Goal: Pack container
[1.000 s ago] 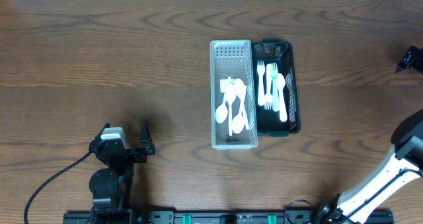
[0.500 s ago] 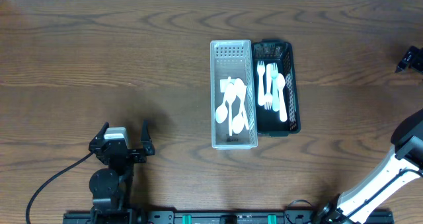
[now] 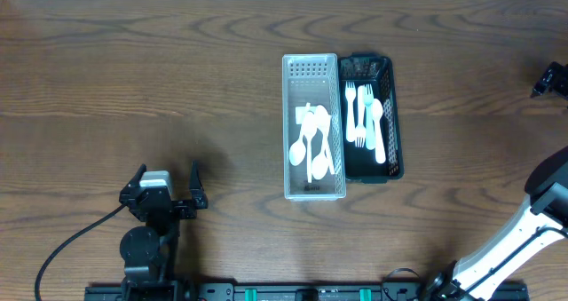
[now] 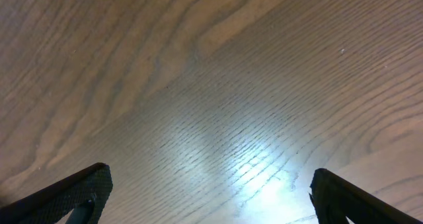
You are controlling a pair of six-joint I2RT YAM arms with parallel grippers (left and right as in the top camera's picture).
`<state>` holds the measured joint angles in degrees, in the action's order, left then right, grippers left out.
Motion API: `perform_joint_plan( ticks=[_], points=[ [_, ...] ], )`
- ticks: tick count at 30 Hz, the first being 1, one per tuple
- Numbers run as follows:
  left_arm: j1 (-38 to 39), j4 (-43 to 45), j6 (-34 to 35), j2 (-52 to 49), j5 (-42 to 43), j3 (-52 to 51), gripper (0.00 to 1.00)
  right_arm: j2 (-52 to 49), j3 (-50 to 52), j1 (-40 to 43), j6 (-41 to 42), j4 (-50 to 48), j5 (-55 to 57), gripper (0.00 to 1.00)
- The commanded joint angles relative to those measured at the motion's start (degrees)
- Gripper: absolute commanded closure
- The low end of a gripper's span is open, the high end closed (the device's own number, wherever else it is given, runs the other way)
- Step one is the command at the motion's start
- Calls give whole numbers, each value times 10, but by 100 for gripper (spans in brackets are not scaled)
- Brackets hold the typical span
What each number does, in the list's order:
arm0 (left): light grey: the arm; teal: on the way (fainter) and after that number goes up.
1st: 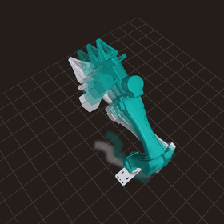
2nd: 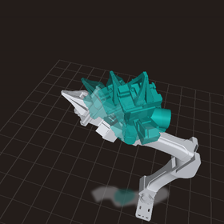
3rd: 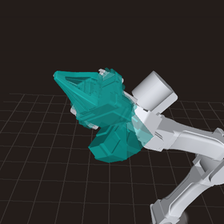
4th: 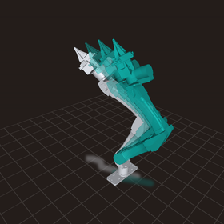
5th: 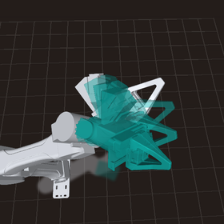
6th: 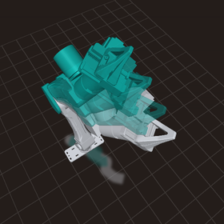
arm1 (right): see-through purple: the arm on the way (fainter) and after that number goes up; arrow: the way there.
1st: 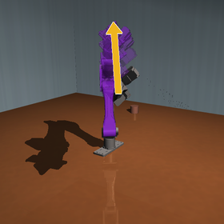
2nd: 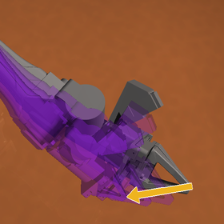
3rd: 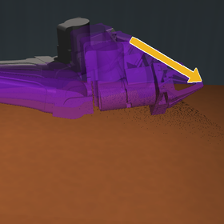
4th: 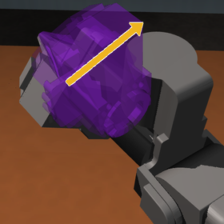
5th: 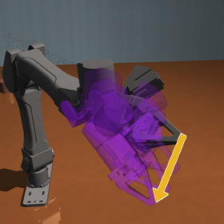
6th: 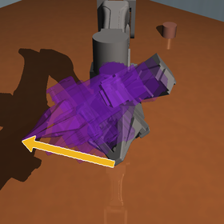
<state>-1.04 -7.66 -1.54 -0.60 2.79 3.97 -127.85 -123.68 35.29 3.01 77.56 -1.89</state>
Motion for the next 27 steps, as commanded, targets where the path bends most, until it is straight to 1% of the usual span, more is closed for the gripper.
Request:
perform_joint_plan(
  ticks=[1,22,24,27],
  points=[
    [-3,-3,-8,3,-4,-18,2,14,1,0,8,0,0,1],
    [-3,-3,-8,3,-4,-18,2,14,1,0,8,-2,0,1],
    [-3,-3,-8,3,-4,-18,2,15,1,-1,9,-30,-1,1],
    [-3,-3,-8,3,-4,-18,2,40,1,-10,52,-106,-10,1]
  ],
)
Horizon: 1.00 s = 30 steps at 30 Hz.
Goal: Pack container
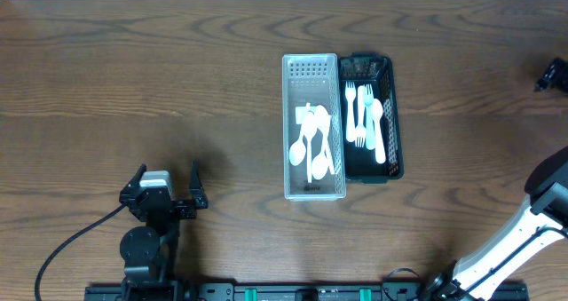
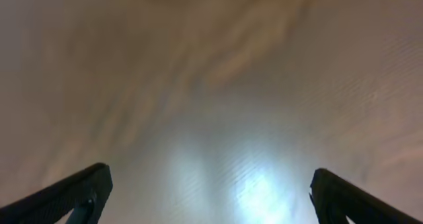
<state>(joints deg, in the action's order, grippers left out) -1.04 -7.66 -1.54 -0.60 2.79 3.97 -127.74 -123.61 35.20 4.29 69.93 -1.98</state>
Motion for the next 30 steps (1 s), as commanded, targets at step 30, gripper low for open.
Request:
perform_joint_plan(
  ticks=[30],
  points=[
    [-3,-3,-8,3,-4,-18,2,1007,835,-312,74,-464,37,1]
  ],
)
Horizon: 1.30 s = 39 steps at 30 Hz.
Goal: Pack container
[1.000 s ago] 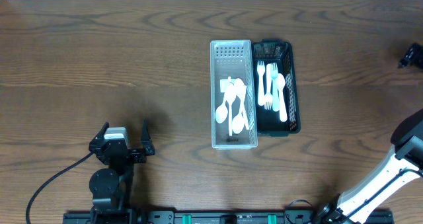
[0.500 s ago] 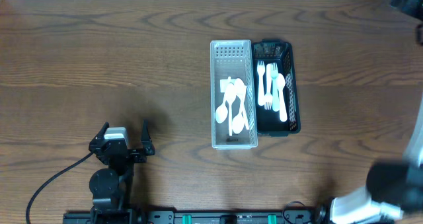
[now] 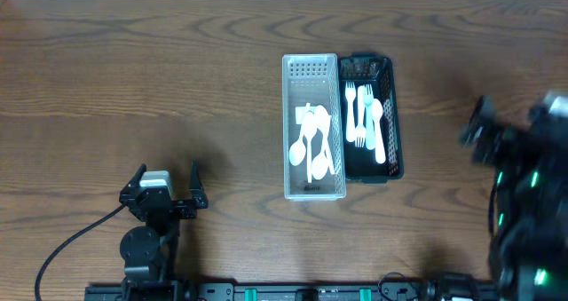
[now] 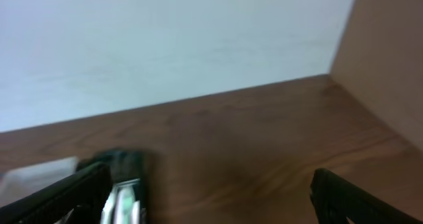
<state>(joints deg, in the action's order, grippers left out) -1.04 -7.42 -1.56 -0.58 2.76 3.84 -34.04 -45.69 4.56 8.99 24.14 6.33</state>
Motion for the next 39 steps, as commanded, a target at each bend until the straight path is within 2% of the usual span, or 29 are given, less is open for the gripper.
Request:
perform_joint_plan(
  ticks=[1,5,11,16,31,34,39],
  points=[
    [-3,-6,-8,3,-3,-17,2,99,77,-6,32,-7,-44,1],
    [-3,-6,-8,3,-3,-17,2,217,165,-5,37,-6,-42,1],
    [-3,-6,-8,3,-3,-17,2,287,233,-6,56,-6,-42,1],
    [-3,-6,-8,3,-4,-17,2,316,292,-11,92,-31,-42,1],
    [-3,-6,-8,3,-3,-17,2,337,409,-36,91,-118,-33,1],
    [-3,-6,-8,3,-4,-17,2,337,422,-36,75,-124,-37,1],
    [-3,-6,-8,3,-3,-17,2,337,422,-36,-10,-126,-76,1]
  ],
)
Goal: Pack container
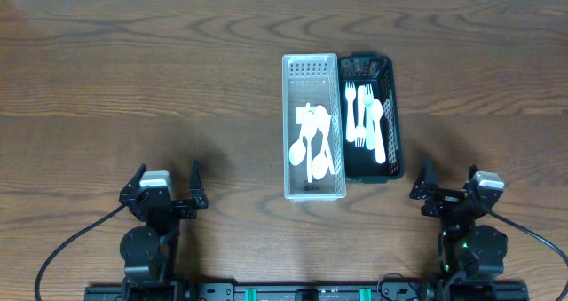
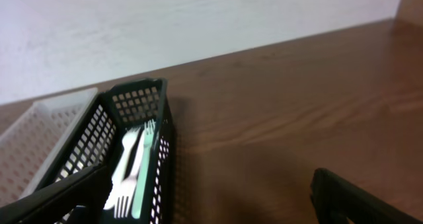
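Two narrow bins stand side by side mid-table. The white bin [image 1: 312,128] holds several white spoons [image 1: 312,147]. The black mesh bin [image 1: 372,116] holds white forks [image 1: 358,114] and a spoon. My right gripper [image 1: 449,194] rests open at the front right, nothing between its fingers; its wrist view looks along the table at the black bin [image 2: 125,151] and forks [image 2: 129,168]. My left gripper [image 1: 166,187] sits open at the front left, empty.
Bare wood table [image 1: 133,79] lies all around the bins. A pale wall [image 2: 198,19] bounds the far edge. A black cable [image 1: 71,243] runs from the left arm base toward the front left.
The right arm has moved from the right side of the table to its base at the front right. Its gripper stays open and its camera now faces the black bin.
The right gripper was open at the far right edge, its camera close over bare wood. Then it was a blurred shape at the right side, facing the far wall. Now it rests at the front right. The left arm and both bins kept still.
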You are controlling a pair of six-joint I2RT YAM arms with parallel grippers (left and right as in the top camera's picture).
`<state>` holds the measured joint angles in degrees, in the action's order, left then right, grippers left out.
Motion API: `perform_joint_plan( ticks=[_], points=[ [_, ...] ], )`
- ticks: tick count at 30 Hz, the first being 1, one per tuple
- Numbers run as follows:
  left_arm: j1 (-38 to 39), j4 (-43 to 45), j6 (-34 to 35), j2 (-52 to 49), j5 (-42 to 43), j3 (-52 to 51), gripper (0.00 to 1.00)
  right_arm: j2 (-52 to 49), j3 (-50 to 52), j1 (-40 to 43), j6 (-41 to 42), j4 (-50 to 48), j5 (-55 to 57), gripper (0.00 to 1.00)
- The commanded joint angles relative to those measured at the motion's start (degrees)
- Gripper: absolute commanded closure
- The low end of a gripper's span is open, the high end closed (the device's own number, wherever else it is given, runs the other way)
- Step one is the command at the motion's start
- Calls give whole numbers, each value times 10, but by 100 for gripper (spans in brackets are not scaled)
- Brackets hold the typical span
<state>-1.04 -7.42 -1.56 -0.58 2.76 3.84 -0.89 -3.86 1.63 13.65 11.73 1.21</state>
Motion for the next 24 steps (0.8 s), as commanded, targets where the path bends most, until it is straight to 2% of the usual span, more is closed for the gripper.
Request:
perform_joint_plan(
  ticks=[1,24],
  points=[
    [-3,-6,-8,3,-4,-17,2,6,4,-6,-70,-2,-31,1],
    [-3,-6,-8,3,-4,-17,2,6,4,-6,-86,-2,-30,1]
  ],
)
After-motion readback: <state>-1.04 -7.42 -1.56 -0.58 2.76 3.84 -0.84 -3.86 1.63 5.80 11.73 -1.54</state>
